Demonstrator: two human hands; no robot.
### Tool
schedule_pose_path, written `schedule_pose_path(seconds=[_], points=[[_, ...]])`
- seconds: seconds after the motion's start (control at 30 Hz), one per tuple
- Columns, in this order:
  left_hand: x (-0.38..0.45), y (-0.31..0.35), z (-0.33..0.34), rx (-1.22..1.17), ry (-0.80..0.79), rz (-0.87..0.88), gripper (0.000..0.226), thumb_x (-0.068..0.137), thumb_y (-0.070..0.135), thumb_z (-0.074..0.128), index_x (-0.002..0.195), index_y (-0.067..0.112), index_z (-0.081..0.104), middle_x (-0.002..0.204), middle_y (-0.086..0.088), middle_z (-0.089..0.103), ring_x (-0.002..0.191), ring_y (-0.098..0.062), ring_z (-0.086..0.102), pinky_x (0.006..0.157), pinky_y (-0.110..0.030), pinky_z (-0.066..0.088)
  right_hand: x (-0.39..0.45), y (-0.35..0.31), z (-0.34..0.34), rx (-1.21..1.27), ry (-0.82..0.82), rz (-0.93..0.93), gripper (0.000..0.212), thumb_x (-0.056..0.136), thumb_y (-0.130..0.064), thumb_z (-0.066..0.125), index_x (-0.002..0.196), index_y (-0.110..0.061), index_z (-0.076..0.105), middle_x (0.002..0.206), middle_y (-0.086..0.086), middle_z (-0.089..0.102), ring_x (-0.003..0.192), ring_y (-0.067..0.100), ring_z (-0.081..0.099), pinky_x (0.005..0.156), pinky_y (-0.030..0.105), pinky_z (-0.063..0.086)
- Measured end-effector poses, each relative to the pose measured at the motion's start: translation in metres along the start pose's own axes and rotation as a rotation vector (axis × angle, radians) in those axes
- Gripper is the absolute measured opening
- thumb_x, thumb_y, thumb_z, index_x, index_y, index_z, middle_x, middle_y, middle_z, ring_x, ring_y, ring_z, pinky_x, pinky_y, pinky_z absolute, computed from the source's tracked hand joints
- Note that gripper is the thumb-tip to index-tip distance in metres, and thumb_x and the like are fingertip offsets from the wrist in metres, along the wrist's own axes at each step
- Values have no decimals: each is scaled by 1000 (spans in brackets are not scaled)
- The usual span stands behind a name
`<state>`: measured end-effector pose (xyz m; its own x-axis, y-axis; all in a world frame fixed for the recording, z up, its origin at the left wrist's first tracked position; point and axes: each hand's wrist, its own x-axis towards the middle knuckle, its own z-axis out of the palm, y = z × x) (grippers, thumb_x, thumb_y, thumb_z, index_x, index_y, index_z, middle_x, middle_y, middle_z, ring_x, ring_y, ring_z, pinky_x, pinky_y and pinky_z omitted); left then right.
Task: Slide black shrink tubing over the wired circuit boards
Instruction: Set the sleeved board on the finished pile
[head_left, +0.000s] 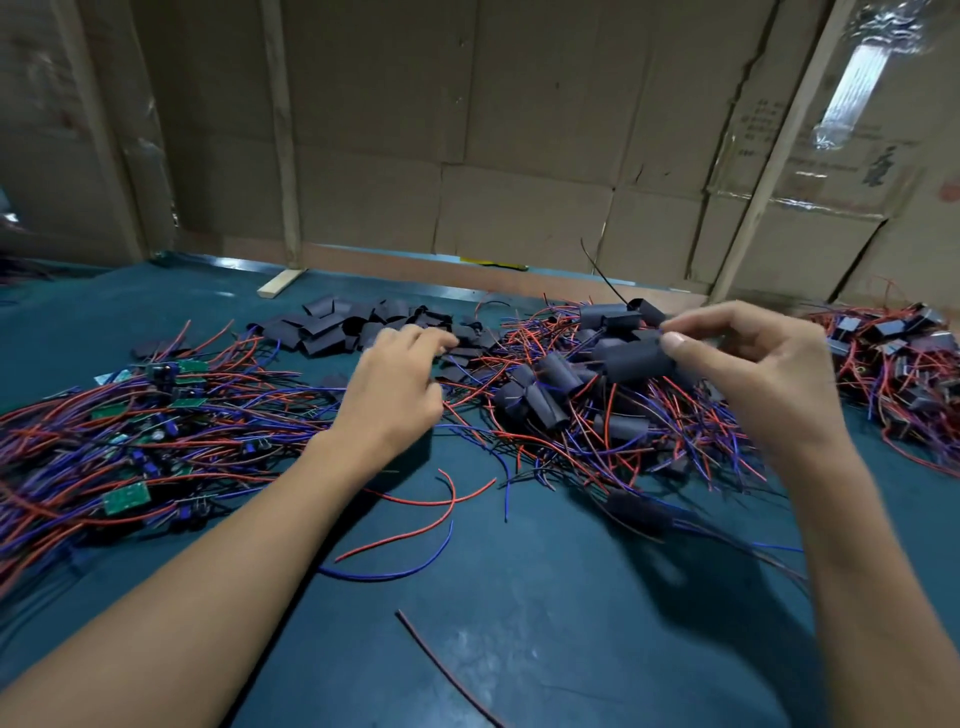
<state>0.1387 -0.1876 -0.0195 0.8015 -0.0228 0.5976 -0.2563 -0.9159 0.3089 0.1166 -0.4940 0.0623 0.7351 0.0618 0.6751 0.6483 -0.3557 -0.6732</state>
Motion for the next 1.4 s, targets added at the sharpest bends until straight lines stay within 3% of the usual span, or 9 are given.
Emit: schedule_pose_path(seconds=[0.13, 0.27, 0.5, 0.73, 0.87, 1.0, 1.1, 1.27, 1.4], points=[[1, -9, 3, 417, -326, -290, 40, 101, 39, 44, 131, 16, 57, 130, -12, 53, 121, -36, 45, 99, -47, 37, 0, 24, -16, -297, -189, 235, 24, 81, -3, 80, 76, -26, 77, 72, -3, 74, 67, 8, 61, 69, 25, 50], [7, -10, 2, 404, -298, -246, 26, 101, 35, 51, 114, 19, 67, 117, -10, 62, 113, -34, 54, 93, -45, 40, 0, 40, -16, -504, -245, 385, 24, 78, -8, 78, 67, -30, 77, 66, -6, 73, 71, 13, 67, 73, 28, 51], [3, -7, -8, 159, -114, -135, 21, 101, 31, 58, 108, 16, 70, 102, -10, 57, 102, -34, 56, 85, -44, 46, -5, 22, 26, -498, 75, -182, 17, 80, -8, 68, 82, -24, 74, 82, -3, 71, 73, 16, 62, 77, 36, 52], [7, 26, -30, 27, 114, 281, 38, 99, 29, 62, 129, 6, 64, 99, -17, 54, 82, -38, 58, 71, -50, 53, -25, 5, 71, -380, 9, -385, 13, 83, -9, 67, 92, -13, 76, 89, 0, 71, 80, 21, 65, 74, 48, 50], [6, 41, -35, -72, 270, 255, 44, 104, 33, 52, 134, 2, 57, 99, -17, 55, 75, -39, 61, 62, -53, 54, -35, 9, 86, -263, -129, -297, 9, 88, -5, 74, 93, -11, 79, 87, -3, 73, 75, 8, 62, 74, 39, 52], [0, 67, -26, -252, 230, 396, 44, 104, 23, 48, 139, -4, 48, 106, -18, 54, 93, -34, 56, 90, -48, 49, -35, 8, 94, 116, -155, -6, 33, 99, -31, 63, 89, -4, 79, 67, 18, 63, 64, 13, 49, 61, 37, 41], [-7, 80, -16, -389, 135, 472, 51, 103, 22, 52, 144, -5, 40, 125, -17, 51, 112, -33, 52, 101, -48, 44, -27, 1, 94, 575, -150, 338, 42, 97, -41, 61, 100, -4, 80, 92, 18, 76, 83, 24, 61, 77, 41, 48], [-14, 78, -7, -463, 120, 544, 62, 87, -6, 58, 145, -6, 35, 138, -25, 38, 128, -39, 44, 99, -47, 48, -28, -3, 92, 841, -226, 484, 22, 84, -13, 70, 101, 0, 75, 94, 17, 74, 82, 23, 71, 72, 29, 59], [-12, 79, -12, -377, 161, 573, 81, 68, -11, 41, 145, 11, 28, 142, -22, 29, 116, -40, 46, 97, -42, 48, -31, -1, 101, 841, -133, 573, 16, 81, -4, 72, 94, -1, 65, 77, 12, 68, 69, 19, 66, 61, 26, 54]])
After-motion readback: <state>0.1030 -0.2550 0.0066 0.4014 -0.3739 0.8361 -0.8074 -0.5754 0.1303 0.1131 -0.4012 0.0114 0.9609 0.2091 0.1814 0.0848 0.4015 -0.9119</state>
